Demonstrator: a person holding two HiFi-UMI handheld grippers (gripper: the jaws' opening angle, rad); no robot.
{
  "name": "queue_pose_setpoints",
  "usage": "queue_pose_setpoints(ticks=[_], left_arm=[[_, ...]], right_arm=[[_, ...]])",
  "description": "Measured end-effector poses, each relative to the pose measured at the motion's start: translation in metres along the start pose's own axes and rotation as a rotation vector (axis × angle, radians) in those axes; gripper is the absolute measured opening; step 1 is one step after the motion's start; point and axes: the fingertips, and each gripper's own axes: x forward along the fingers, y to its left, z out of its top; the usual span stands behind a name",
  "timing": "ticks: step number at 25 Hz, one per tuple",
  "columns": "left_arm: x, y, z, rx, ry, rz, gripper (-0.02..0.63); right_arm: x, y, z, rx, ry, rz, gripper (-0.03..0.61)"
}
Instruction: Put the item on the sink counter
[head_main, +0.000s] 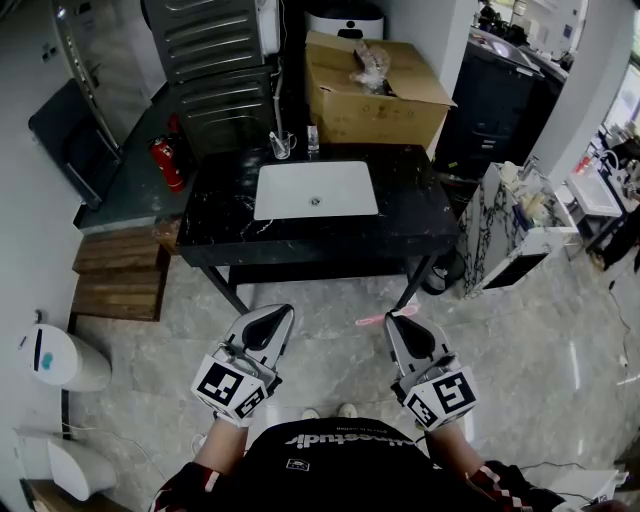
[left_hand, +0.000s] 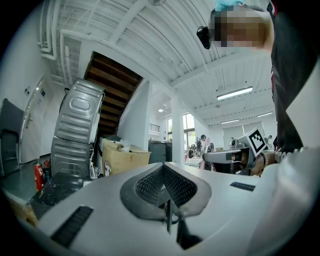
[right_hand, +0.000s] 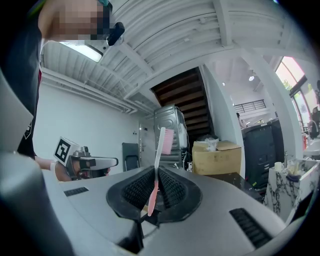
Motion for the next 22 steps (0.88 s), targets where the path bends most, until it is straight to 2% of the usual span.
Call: queue_pose_setpoints(ticks=[13, 22], left_arm=[[0.018, -0.024, 0.004, 0.019, 0.022, 0.034, 0.015], [0.03, -0.053, -0.006, 0.045, 0.053, 0.056, 0.014]], right_arm=[[-0.014, -0.03, 0.002, 0.017, -0.007, 0.042, 0.055], [-0.024, -0.049, -0.007, 0.048, -0.022, 0.086, 0.055]])
